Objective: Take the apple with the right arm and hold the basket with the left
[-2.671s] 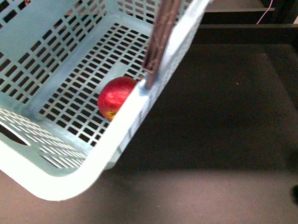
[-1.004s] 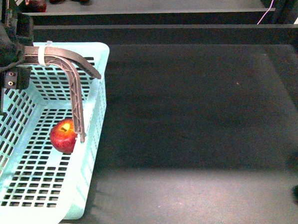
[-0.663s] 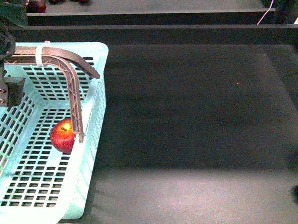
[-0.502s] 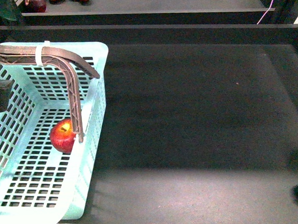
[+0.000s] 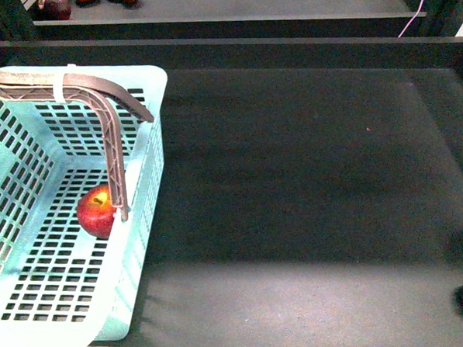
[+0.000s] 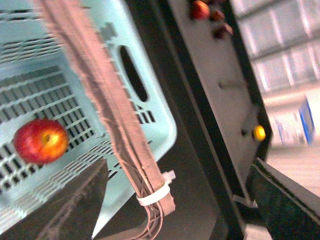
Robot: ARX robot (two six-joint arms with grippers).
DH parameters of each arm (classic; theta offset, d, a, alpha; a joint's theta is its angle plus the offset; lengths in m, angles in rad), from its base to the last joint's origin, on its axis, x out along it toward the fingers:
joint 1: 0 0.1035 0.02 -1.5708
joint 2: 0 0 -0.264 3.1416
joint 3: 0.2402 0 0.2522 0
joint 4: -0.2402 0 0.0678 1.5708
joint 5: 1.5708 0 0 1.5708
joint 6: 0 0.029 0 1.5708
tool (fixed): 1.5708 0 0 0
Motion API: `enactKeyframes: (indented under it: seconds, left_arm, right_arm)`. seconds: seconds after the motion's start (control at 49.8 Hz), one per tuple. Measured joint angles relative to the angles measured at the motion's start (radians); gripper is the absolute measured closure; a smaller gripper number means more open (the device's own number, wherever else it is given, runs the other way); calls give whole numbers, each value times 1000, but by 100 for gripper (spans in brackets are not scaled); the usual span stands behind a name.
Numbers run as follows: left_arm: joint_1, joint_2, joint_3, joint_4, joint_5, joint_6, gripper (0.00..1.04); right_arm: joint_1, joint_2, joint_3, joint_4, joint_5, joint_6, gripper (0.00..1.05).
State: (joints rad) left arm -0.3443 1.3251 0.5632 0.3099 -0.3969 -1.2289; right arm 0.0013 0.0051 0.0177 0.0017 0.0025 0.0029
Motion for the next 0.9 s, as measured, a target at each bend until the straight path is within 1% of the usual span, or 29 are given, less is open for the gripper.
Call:
enactKeyframes:
  seconds: [0.02, 0.04, 0.08, 0.121, 0.181, 0.201, 0.221, 0.281, 0.301, 0.382, 0.402, 0.623, 0.663, 0.703, 0.723, 0.783, 0.904]
  left_arm:
    - [11, -2, -48, 106, 37, 125, 24]
    - [24, -8, -115, 256, 78, 279, 29]
    - [47, -36, -200, 442, 115, 510, 38]
    - [76, -93, -253, 566, 140, 790, 49]
    - [104, -152, -284, 592, 160, 974, 60]
    - [115, -176, -301, 592, 171, 1026, 65]
    - [118, -183, -307, 592, 174, 1043, 67]
    - [138, -216, -344, 581, 199, 1122, 78]
    - [142, -221, -350, 578, 201, 1126, 80]
    - [173, -290, -402, 549, 235, 1186, 99]
    - [179, -303, -408, 543, 241, 1188, 102]
    - [241, -488, -483, 436, 297, 1212, 101]
    - [249, -494, -506, 468, 306, 1213, 101]
    - [294, -514, -528, 463, 376, 1215, 101]
    - [308, -524, -534, 452, 386, 1216, 101]
    - [334, -566, -546, 413, 387, 1217, 101]
    - [339, -658, -547, 337, 395, 1217, 101]
  right_arm:
    - [0, 0, 0, 0, 0, 0, 9]
    - [0, 0, 0, 0, 0, 0, 9]
    - [0, 0, 0, 0, 0, 0, 9]
    - [0, 0, 0, 0, 0, 0, 9]
    - [0, 0, 0, 0, 0, 0, 9]
    - [0, 0, 0, 0, 0, 0, 9]
    - [0, 0, 0, 0, 0, 0, 9]
    - [0, 0, 0, 0, 0, 0, 9]
    - [0, 0, 0, 0, 0, 0, 9]
    - [0, 0, 0, 0, 0, 0, 9]
    - [0, 0, 0, 0, 0, 0, 9]
    - [0, 0, 0, 0, 0, 0, 9]
    - [0, 0, 0, 0, 0, 0, 9]
    - [0, 0, 0, 0, 0, 0, 9]
    - [0, 0, 0, 0, 0, 0, 9]
    - [0, 0, 0, 0, 0, 0, 9]
    - [0, 0, 0, 0, 0, 0, 9]
